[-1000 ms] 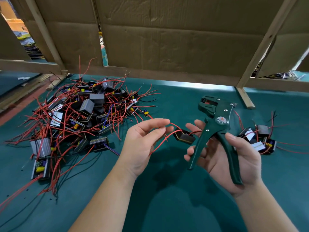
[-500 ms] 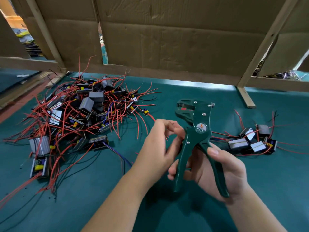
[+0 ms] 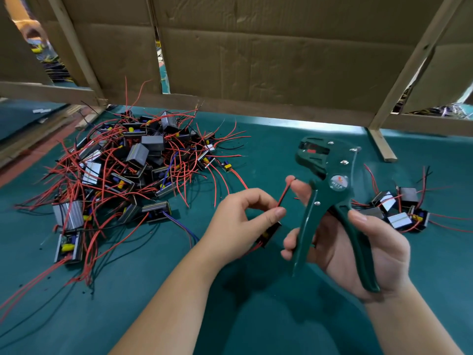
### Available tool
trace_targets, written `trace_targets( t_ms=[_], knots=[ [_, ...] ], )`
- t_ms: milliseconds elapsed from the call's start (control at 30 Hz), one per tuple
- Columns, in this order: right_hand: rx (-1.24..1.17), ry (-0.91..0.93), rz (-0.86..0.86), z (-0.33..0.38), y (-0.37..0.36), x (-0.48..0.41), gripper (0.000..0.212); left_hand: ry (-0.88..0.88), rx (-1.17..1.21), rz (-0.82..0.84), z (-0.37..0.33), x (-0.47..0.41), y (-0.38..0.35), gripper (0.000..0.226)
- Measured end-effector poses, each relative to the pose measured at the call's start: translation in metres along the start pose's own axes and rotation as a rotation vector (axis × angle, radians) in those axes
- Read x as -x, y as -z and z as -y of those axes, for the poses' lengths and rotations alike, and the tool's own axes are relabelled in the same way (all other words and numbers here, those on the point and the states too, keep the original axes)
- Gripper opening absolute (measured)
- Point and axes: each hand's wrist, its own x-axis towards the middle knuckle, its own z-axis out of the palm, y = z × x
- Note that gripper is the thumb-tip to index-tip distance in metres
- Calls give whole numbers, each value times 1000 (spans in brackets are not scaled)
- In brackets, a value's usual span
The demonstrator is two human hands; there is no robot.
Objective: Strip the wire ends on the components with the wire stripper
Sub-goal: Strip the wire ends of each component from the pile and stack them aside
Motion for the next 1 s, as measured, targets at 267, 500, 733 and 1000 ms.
trace_targets(
  t_ms=[267,500,733,1000],
  knots=[
    [13,68,25,5,-3,4,67,56,157,19,0,1,5,12],
    [188,54,-54,-2,-3,4,69,34,43,-3,-1,1,5,18],
    [240,31,-102,-10,-4,2,75,174,242,-78,-8,2,1,14],
    [253,-33,-129,-6,-4,5,78,117,365,-263,-12,-4,16,18]
  ],
)
